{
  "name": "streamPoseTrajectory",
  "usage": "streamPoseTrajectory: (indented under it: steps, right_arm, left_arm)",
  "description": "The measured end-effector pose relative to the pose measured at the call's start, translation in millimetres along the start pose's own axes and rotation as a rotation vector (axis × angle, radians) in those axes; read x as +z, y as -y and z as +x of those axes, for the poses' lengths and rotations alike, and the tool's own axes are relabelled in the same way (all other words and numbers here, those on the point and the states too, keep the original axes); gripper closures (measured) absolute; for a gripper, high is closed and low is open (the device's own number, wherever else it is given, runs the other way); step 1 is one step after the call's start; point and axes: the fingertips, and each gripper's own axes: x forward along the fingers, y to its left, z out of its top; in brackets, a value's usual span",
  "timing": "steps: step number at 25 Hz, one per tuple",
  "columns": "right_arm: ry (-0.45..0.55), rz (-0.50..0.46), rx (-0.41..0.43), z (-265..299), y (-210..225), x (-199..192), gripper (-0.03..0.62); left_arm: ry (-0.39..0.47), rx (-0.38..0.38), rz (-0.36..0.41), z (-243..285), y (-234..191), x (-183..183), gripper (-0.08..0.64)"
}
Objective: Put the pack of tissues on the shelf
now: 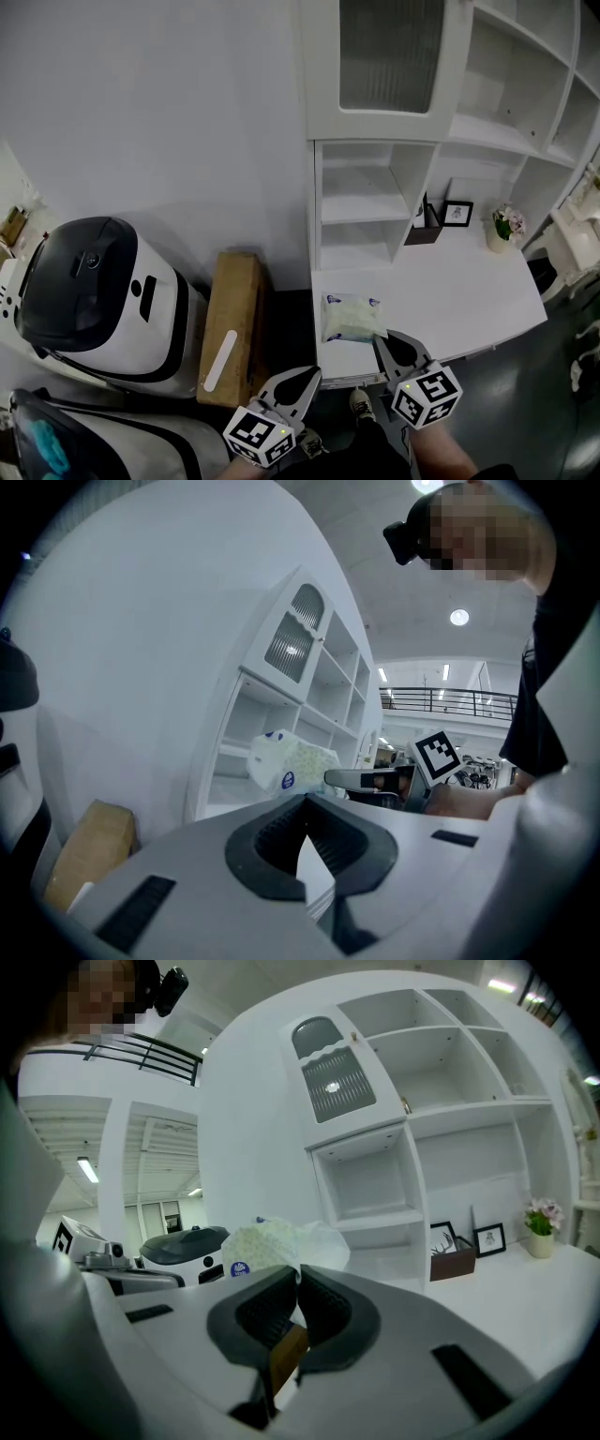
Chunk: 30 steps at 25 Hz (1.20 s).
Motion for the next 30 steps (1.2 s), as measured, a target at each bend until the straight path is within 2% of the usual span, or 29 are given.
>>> streamPoseTrajectory:
  steps: [7, 30]
  right_arm:
    - [0.002, -0.006, 0.052, 27, 27, 18, 0.586]
    - [-0.024, -0.019, 0.121, 96, 121, 47, 0.586]
  left_arm:
    - [0.008, 0.049, 0.007, 29, -9, 13, 0.561]
    - [0.011, 0.100, -0.014, 144, -36, 29, 0.561]
